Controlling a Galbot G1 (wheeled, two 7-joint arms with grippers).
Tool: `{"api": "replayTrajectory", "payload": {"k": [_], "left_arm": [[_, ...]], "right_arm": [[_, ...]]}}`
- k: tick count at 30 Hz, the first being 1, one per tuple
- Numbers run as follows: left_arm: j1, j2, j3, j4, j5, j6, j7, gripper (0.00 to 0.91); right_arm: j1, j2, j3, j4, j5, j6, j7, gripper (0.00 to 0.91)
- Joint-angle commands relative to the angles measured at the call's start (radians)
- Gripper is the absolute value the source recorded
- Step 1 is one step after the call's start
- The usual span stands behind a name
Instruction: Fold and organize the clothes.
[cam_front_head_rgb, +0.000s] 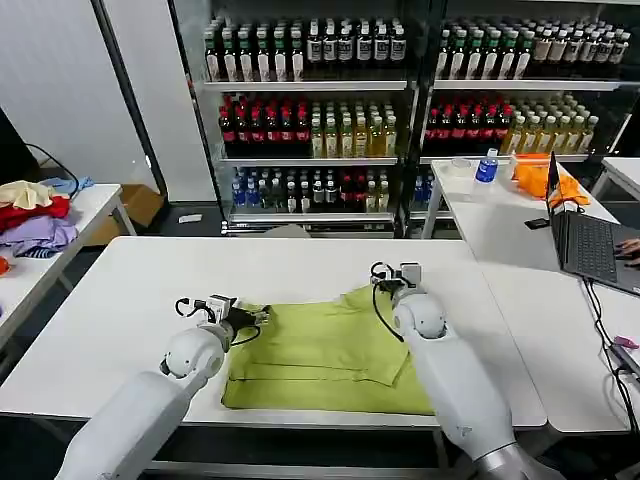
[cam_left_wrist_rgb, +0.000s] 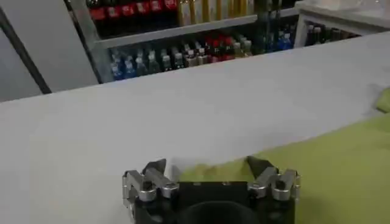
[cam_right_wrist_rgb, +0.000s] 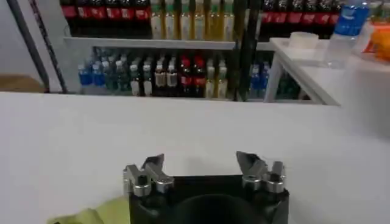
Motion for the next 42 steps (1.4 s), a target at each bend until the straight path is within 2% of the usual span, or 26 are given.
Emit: {"api": "replayTrajectory", "payload": {"k": [1, 21, 30, 42], "left_arm": [[0.025, 0.003, 0.006, 0.001, -0.006, 0.004, 0.007, 0.030], [0.090, 0.017, -0.041, -0.056, -0.016, 0.001, 0.016, 0.030], [0.093, 0.030, -0.085, -0.134, -0.051, -0.002, 0.010, 0.030], [0.107, 0.069, -0.127, -0.252, -0.070, 0.001, 0.008, 0.030]], "right_arm": [[0.027, 0.022, -0.015, -0.048, 0.007, -0.003, -0.011, 0.000], [-0.071, 0.014, 0.013, 0.040, 0.003, 0.012, 0.030, 0.000], [-0.117, -0.007, 0.018, 0.179, -0.022, 0.094, 0.019, 0.000], [-0.242, -0.105, 0.064, 0.449, -0.022, 0.097, 0.003, 0.000]]}}
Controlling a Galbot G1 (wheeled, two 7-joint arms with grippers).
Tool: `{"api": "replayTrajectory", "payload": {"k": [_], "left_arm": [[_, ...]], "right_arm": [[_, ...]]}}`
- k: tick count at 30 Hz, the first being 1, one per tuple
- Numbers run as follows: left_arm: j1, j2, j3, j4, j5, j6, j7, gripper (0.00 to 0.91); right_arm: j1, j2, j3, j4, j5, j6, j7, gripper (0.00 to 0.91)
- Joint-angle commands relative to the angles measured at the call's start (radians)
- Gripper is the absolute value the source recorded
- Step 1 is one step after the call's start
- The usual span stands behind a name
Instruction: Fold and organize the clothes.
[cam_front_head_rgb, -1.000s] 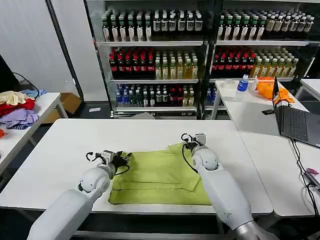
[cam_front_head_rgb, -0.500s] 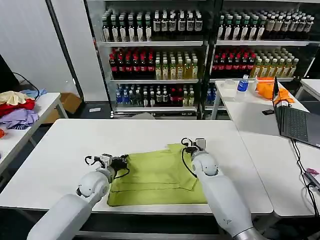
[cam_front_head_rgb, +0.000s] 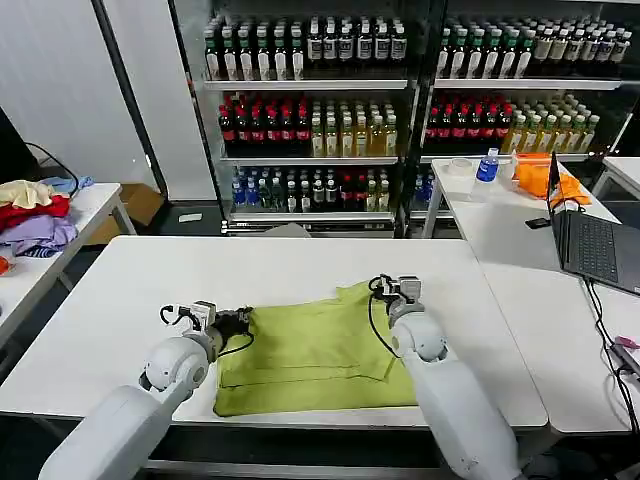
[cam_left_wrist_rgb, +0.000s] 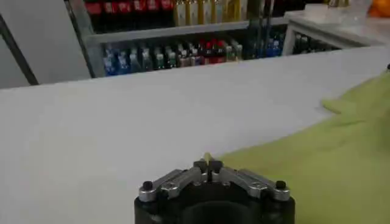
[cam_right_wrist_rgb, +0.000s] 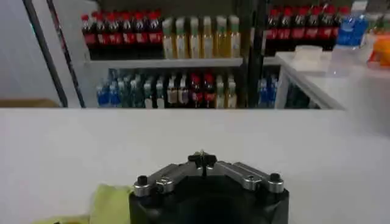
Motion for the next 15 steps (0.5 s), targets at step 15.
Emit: {"api": "replayTrajectory", "payload": {"k": [15], "left_arm": [[0.120, 0.099, -0.065, -0.212, -0.014, -0.005, -0.002, 0.030]], "right_arm": [[-0.323, -0.135, 0.093, 0.406, -0.032, 0.020, -0.018, 0.000]]}}
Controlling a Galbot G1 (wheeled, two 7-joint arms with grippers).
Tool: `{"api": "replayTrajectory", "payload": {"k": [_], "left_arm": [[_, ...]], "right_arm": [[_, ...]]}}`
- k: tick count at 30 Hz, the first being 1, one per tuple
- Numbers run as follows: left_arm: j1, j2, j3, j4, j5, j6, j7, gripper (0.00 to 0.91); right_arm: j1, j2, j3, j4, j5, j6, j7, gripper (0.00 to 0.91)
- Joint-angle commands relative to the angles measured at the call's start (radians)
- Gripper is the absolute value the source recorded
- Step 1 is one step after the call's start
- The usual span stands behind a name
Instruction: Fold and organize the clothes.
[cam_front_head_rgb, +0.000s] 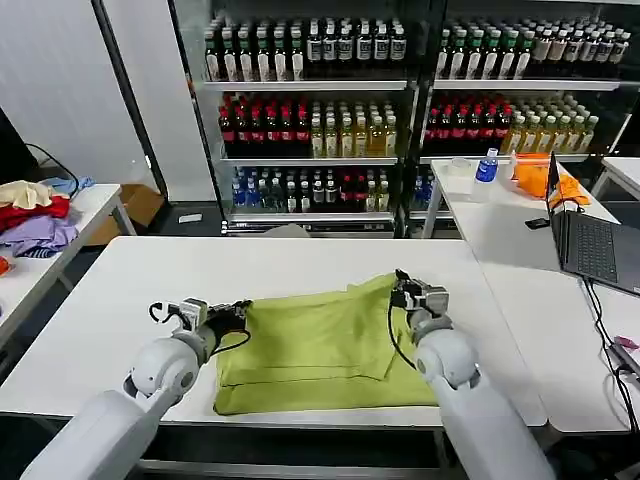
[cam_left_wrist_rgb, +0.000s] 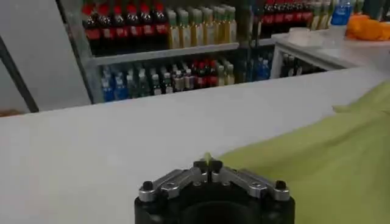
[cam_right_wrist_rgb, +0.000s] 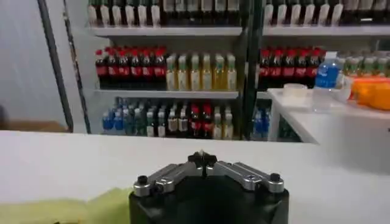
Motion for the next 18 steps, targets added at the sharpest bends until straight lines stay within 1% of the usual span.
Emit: {"api": "replayTrajectory", "payload": {"k": [1, 9, 13, 18], "left_arm": [[0.060, 0.040, -0.021, -0.089, -0.003, -0.002, -0.001, 0.030], [0.166, 0.087, -0.049, -0.170, 0.009, -0.004, 0.003, 0.030], [0.221, 0.103, -0.060, -0.198, 0.024, -0.008, 0.006, 0.020], [0.276, 0.114, -0.073, -0.232, 0.043, -0.012, 0.006, 0.030]], "right_arm": [[-0.137, -0.037, 0.027, 0.147, -0.006, 0.005, 0.001, 0.000], [-0.295, -0.045, 0.061, 0.279, -0.049, 0.009, -0.012, 0.000], [-0.346, -0.048, 0.084, 0.310, -0.049, 0.007, -0.010, 0.000], [-0.399, -0.051, 0.104, 0.339, -0.049, 0.006, -0.009, 0.000]]}}
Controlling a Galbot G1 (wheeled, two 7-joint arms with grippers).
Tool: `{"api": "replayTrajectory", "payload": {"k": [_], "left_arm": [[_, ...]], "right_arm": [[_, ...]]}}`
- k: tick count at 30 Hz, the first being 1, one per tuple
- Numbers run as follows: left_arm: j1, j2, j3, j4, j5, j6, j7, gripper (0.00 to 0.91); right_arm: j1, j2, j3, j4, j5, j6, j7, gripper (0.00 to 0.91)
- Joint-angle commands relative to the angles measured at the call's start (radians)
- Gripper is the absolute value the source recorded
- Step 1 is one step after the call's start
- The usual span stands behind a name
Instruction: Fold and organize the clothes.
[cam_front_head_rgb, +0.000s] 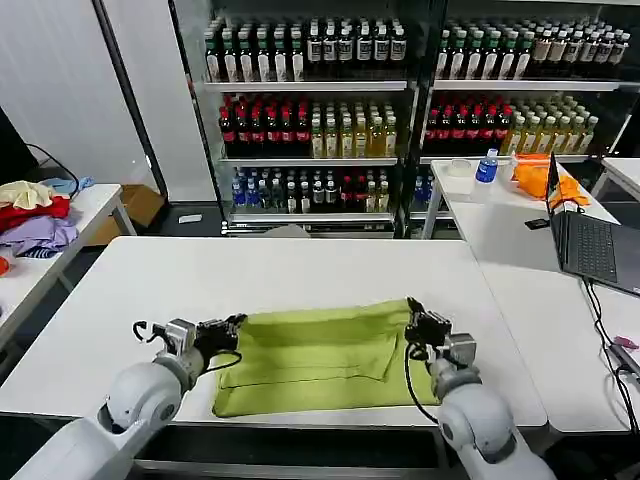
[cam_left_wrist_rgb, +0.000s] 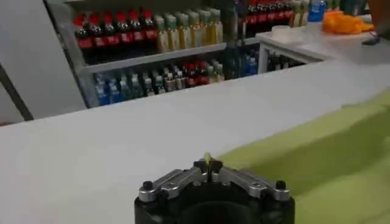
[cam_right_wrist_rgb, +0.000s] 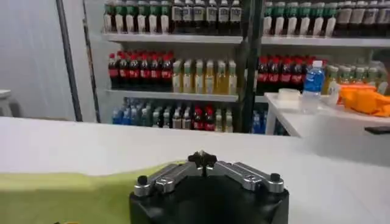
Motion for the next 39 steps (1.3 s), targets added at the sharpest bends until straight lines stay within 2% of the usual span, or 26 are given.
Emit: {"api": "replayTrajectory", "payload": {"k": [1, 21, 22, 23, 24, 25, 26, 29, 39], "left_arm": [[0.121, 0.024, -0.014, -0.073, 0.025, -0.003, 0.001, 0.020], [0.239, 0.001, -0.054, -0.073, 0.089, -0.011, 0.005, 0.020], [0.242, -0.001, -0.054, -0.074, 0.091, -0.010, 0.006, 0.262], [0.242, -0.002, -0.054, -0.073, 0.093, -0.010, 0.006, 0.635], [0.241, -0.003, -0.054, -0.070, 0.097, -0.007, 0.007, 0.907], [0.239, -0.004, -0.053, -0.067, 0.107, -0.002, 0.010, 0.907], [0.235, -0.004, -0.053, -0.063, 0.114, 0.001, 0.010, 0.907], [0.227, -0.007, -0.057, -0.060, 0.120, 0.005, 0.008, 0.907], [0.272, -0.056, -0.139, -0.142, 0.129, -0.020, -0.076, 0.907]], "right_arm": [[-0.117, -0.009, 0.024, 0.083, -0.010, 0.001, 0.000, 0.000], [-0.213, 0.044, 0.034, 0.100, -0.034, -0.003, 0.006, 0.000], [-0.213, 0.046, 0.033, 0.097, -0.036, -0.003, 0.007, 0.000], [-0.213, 0.048, 0.033, 0.095, -0.037, -0.003, 0.007, 0.000], [-0.213, 0.049, 0.033, 0.094, -0.038, -0.003, 0.008, 0.000], [-0.213, 0.050, 0.034, 0.092, -0.045, -0.008, 0.008, 0.322], [-0.213, 0.051, 0.034, 0.091, -0.049, -0.016, 0.006, 0.907], [-0.215, 0.053, 0.031, 0.095, -0.071, -0.041, 0.003, 0.907], [-0.284, 0.059, 0.057, 0.171, -0.126, -0.035, -0.011, 0.907]]}}
